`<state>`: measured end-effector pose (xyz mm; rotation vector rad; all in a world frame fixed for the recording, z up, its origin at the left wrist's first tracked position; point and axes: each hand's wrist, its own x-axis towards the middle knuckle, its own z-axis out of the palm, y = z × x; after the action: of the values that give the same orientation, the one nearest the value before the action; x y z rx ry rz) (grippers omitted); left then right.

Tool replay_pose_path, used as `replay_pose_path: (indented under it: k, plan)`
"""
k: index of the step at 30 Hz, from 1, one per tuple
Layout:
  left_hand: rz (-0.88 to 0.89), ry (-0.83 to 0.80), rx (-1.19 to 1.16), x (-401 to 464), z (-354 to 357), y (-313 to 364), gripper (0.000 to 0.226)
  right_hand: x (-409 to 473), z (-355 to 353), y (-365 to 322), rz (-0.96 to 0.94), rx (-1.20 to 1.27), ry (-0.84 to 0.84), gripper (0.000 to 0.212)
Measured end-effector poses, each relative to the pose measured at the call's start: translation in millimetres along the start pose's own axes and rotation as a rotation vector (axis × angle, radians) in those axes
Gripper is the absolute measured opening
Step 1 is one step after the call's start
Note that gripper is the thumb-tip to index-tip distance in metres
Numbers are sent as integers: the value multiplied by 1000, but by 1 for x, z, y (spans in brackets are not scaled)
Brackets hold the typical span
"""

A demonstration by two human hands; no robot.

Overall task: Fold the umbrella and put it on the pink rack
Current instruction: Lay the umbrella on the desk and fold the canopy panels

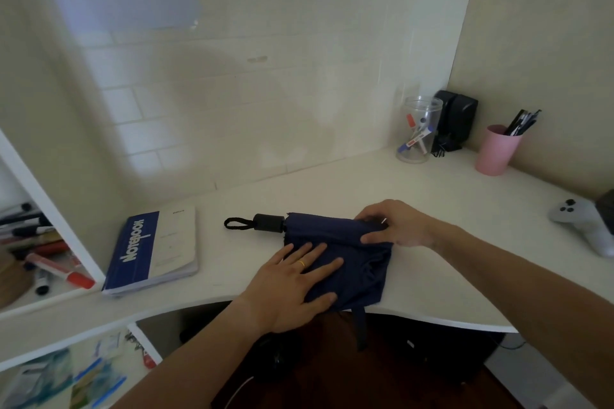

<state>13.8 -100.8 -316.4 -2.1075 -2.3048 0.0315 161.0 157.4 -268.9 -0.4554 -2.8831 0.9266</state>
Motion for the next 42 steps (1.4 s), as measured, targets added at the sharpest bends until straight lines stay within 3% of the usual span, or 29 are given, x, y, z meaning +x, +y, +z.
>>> replay_pose_path:
  k: [10, 13, 15, 19, 22, 24, 28, 31, 35, 38, 40, 42]
  plan:
    - [11, 46, -62, -7, 4, 5, 70, -18, 31, -1, -371, -470, 318, 22]
    - [-12, 47, -104, -12, -9, 9, 63, -23, 37, -3, -399, -547, 373, 17]
    - [-3, 148, -96, -17, -19, 5, 54, -26, 40, -1, -392, -582, 391, 16]
    - [-56, 518, 85, 3, -31, -17, 32, -27, 40, 1, -403, -607, 402, 18]
    - [-48, 351, 35, 32, -40, -18, 56, -27, 39, 0, -400, -613, 389, 20]
    - [-37, 223, 26, 44, -44, -16, 51, -29, 35, 1, -396, -577, 359, 22]
    - [22, 294, 31, 46, -44, -18, 40, -34, 25, 2, -273, -307, 225, 28]
    - [78, 358, 69, 46, -34, -16, 32, -32, 20, 5, -203, -128, 130, 18]
    - [85, 373, 27, 50, -33, -18, 30, -30, 19, 7, -172, -154, 158, 23]
    - [31, 302, -174, 46, -39, -22, 31, -29, 28, 8, -208, -291, 256, 18]
    - [-25, 220, -281, 45, -41, -24, 40, -32, 32, 9, -245, -411, 323, 6]
    - [-63, 209, -249, 46, -40, -22, 50, -36, 32, 10, -251, -406, 317, 11]
